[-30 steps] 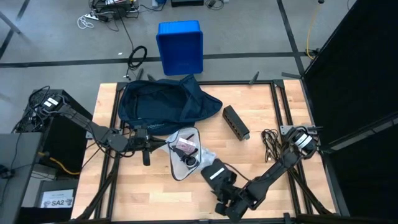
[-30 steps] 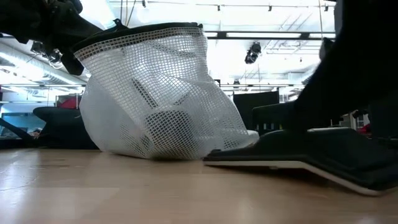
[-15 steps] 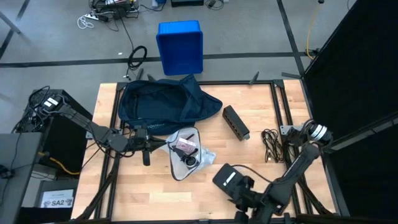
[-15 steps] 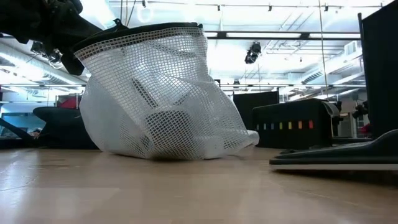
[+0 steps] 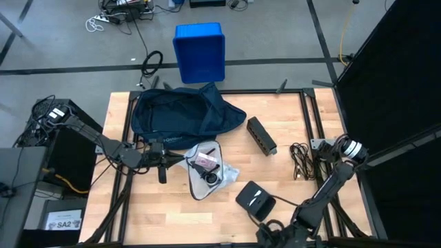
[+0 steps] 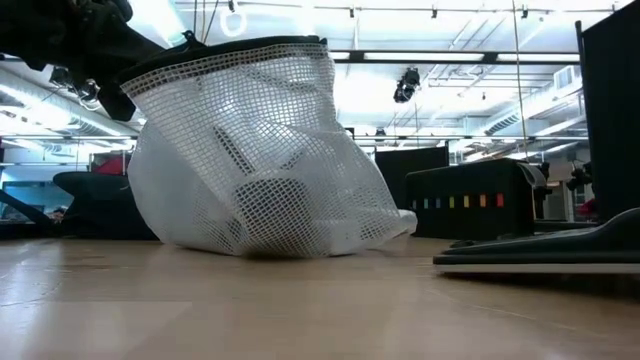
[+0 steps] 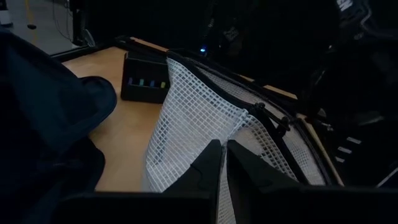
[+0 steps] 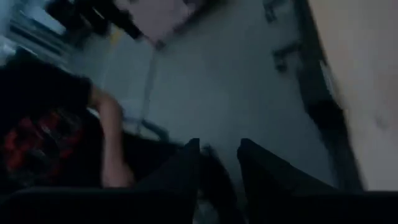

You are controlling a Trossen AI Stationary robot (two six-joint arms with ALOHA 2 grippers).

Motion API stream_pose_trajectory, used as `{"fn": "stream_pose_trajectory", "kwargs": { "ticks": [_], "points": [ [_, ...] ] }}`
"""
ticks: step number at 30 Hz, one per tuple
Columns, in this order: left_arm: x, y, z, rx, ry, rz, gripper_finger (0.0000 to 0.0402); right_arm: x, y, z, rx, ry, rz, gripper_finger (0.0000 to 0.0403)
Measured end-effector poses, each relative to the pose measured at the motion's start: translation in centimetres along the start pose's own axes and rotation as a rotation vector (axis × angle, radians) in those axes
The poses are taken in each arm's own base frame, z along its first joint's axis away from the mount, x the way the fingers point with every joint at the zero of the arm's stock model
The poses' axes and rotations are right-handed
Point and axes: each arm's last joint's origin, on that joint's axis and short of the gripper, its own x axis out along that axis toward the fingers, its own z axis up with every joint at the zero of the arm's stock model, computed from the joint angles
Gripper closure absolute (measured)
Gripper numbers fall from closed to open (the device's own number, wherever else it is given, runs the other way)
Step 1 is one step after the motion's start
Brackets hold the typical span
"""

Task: Unpack backpack
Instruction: Put the black calculator into the white mesh envelope

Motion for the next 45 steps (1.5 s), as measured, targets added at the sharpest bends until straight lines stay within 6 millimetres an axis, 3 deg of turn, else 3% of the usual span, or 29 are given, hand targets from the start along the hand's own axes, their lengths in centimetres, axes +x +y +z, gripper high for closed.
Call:
{"fn": "stream_pose_trajectory", "kwargs": {
  "ticks": [7, 12, 16, 20, 24, 26, 32, 39, 45],
  "points": [
    [0.1, 0.0, 0.0, 0.002, 0.003, 0.002, 0.0401, 3.3, -3.5, -0.4, 0.024, 0.011, -0.137, 0.0323],
    [0.1, 0.0, -0.1, 0.004, 0.005, 0.003, 0.0401, 3.9, -3.5, 0.7, -0.064, 0.160, -0.334, 0.0355],
    [0.1, 0.0, -0.1, 0.005, 0.006, 0.004, 0.0401, 1.9, -1.7, 3.2, -0.135, 0.288, -0.548, 0.0370],
    [0.1, 0.0, -0.1, 0.005, 0.007, 0.003, 0.0401, -2.1, 1.2, 6.5, -0.145, 0.329, -0.752, 0.0372],
    [0.1, 0.0, -0.1, 0.006, 0.006, 0.003, 0.0401, -5.9, 2.3, 7.3, -0.126, 0.313, -0.986, 0.0374],
    [0.1, 0.0, -0.1, 0.005, 0.006, 0.003, 0.0401, -6.5, 2.2, 6.5, -0.086, 0.304, -1.033, 0.0374],
    [0.1, 0.0, -0.1, 0.006, 0.007, 0.004, 0.0401, -4.7, -0.1, 1.5, -0.006, 0.339, -1.111, 0.0371],
    [0.1, 0.0, -0.1, 0.005, 0.006, 0.004, 0.0401, -2.6, -2.8, -5.4, 0.092, 0.155, -0.966, 0.0347],
    [0.1, 0.0, -0.1, 0.005, 0.006, 0.004, 0.0401, -2.6, -4.5, -7.6, 0.038, 0.001, -0.915, 0.0292]
  ]
}}
